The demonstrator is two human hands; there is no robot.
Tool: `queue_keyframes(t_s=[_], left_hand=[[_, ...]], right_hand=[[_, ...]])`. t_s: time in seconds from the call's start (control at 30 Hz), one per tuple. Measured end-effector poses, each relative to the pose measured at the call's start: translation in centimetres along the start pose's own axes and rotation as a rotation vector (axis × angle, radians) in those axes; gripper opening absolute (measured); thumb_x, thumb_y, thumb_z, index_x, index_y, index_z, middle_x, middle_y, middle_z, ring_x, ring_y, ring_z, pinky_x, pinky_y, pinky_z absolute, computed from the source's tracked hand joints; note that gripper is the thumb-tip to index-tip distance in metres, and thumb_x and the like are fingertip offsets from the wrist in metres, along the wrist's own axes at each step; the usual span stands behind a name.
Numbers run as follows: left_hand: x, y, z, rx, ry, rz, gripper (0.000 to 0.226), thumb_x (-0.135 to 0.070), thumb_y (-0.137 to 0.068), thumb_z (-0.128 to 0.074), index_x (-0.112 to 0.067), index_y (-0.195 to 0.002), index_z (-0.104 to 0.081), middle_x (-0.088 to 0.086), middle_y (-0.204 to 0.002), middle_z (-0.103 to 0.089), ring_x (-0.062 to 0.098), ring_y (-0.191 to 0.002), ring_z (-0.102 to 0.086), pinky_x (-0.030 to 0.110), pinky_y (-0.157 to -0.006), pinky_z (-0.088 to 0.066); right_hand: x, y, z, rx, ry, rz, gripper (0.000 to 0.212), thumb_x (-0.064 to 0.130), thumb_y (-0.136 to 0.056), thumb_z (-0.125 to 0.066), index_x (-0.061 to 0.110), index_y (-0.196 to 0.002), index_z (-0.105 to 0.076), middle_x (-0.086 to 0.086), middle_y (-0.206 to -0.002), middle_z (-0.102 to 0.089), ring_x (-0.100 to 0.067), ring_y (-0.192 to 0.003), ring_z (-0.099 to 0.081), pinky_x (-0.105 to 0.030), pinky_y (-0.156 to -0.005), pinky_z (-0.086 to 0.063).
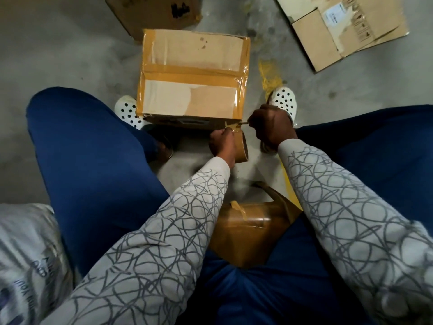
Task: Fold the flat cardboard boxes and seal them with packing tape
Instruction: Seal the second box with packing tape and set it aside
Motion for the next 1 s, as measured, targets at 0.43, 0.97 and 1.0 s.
queue_keyframes(t_s=[0.43, 0.97, 1.0], left_hand=[[1.6, 0.5, 2.3, 0.040, -0.123, 0.009, 0.030, -0.027, -0.095, -0.057, -0.005, -0.115, -0.066, 0.014, -0.116, -0.066, 0.030, -0.102, -0.062, 0.035, -0.090, -0.048], [0.9, -1.6, 4.9, -0.039, -0.136, -0.037, 0.028, -0.023, -0.091, -0.058, -0.004, -0.106, -0.070, 0.015, -0.107, -0.070, 0.033, -0.095, -0.065, 0.032, -0.077, -0.047], [0.8, -1.7, 5.1, -0.047, -0.126, -0.039, 0.027, -0.023, -0.090, -0.058, -0.004, -0.105, -0.071, 0.015, -0.106, -0.070, 0.033, -0.094, -0.065, 0.032, -0.076, -0.047]], right_hand=[[-2.7, 1.6, -1.1, -0.233, -0.490, -0.704, 0.028, 0.015, -0.093, -0.060, 0.012, -0.120, -0.056, 0.003, -0.100, -0.061, -0.015, -0.089, -0.058, -0.027, -0.082, -0.044], [1.4, -2.3, -2.8, -0.292, -0.041, -0.083, 0.021, -0.002, -0.076, -0.072, 0.010, -0.093, -0.077, -0.012, -0.084, -0.070, -0.033, -0.081, -0.063, -0.039, -0.071, -0.051], [0.8, -2.0, -2.8, -0.273, -0.192, -0.197, 0.022, 0.003, -0.078, -0.075, 0.014, -0.096, -0.077, -0.007, -0.089, -0.073, -0.025, -0.085, -0.067, -0.037, -0.077, -0.054]])
Point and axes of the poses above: each hand's wrist, its own y-axis away from the middle knuckle, its own z-axis out of the back of the hand, x = y × z, the point moved 7 cm from there along -y, towards the middle knuckle
